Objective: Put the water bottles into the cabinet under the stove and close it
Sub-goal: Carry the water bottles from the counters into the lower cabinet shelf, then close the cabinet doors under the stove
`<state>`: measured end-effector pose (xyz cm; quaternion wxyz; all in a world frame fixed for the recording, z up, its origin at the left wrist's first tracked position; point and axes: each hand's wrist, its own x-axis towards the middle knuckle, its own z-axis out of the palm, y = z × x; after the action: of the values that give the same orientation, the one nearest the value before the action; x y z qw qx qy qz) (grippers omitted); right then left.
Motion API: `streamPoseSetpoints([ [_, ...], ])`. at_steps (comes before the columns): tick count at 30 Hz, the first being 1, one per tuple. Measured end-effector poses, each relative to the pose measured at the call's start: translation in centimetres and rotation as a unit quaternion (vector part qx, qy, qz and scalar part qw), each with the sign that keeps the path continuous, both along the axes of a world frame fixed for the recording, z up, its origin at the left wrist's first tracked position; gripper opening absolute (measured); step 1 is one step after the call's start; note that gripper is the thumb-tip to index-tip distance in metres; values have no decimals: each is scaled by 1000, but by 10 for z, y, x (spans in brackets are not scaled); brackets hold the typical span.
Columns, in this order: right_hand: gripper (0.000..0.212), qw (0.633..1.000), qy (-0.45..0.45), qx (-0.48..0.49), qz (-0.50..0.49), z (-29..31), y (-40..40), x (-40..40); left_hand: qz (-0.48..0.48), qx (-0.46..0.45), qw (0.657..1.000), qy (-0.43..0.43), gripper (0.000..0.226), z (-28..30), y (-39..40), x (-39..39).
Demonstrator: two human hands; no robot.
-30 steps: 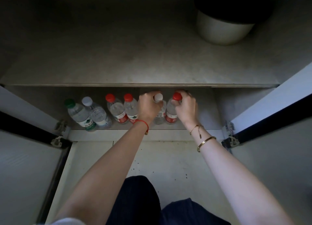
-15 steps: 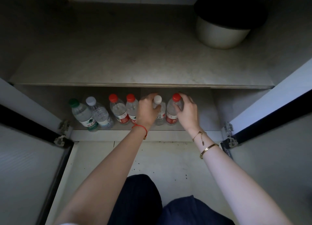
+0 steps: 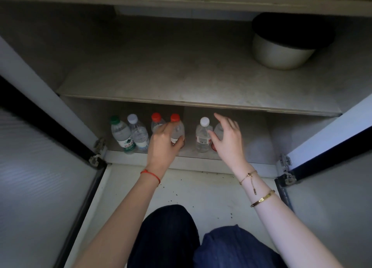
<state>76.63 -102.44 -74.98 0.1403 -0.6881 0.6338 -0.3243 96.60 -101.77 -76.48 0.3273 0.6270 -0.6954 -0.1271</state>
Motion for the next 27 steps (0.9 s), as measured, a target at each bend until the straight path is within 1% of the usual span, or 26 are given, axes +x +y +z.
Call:
streamPoseSetpoints([
  [5,54,999,9,-13,35,9,7,17,10,-31,999,1,42,9,17,22],
  [10,55,997,18,-27,70,13,12,33,29,-46,999,-5,39,15,30,37],
  [14,55,993,10,-37,112,19,11,55,48,-59,997,-9,41,24,40,51],
  [18,55,986,-10,-44,161,28,7,86,88,-61,994,-26,42,37,54,71],
  [22,53,973,-19,-59,223,60,6,122,141,-74,987,-30,40,74,71,99],
  [27,50,952,-50,-62,296,125,16,163,204,-77,975,-40,41,150,100,123],
])
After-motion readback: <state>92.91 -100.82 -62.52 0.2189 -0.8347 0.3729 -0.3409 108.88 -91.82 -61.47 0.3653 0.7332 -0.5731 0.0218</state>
